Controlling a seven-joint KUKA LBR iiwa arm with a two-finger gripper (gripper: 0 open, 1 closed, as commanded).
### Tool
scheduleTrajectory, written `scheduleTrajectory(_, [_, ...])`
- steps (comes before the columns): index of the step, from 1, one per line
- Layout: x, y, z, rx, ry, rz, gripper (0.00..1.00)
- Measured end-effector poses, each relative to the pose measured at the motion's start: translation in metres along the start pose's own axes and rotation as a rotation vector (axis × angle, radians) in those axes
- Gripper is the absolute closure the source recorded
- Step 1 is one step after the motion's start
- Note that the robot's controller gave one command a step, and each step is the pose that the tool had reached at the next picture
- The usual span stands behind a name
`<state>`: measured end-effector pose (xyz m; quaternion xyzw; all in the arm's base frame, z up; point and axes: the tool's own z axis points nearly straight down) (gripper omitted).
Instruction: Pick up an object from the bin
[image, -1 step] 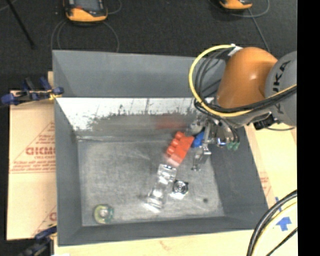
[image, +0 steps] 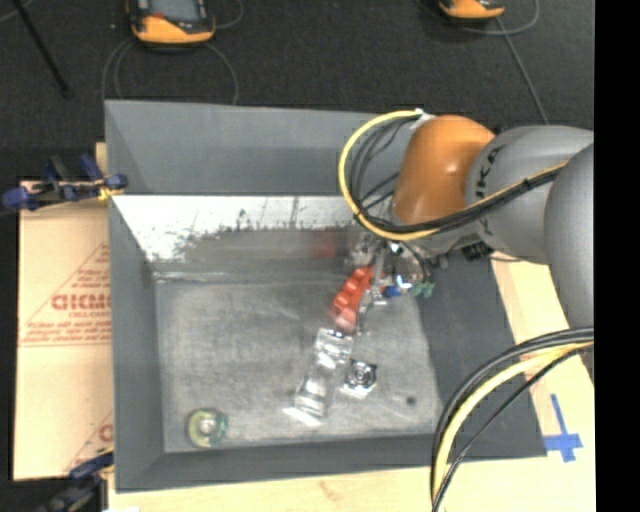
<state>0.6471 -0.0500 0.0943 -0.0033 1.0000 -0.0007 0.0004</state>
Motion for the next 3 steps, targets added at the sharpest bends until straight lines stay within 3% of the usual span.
scheduleTrajectory(1, [-0.010, -0.005, 0.020, -0.001, -0.007, -0.071, 0.00])
scheduleTrajectory(2, [-0.011, -0.005, 0.018, -0.001, -0.016, -0.071, 1.00])
scheduleTrajectory(3, [0.016, -0.046, -0.126, 0.003, -0.012, -0.123, 1.00])
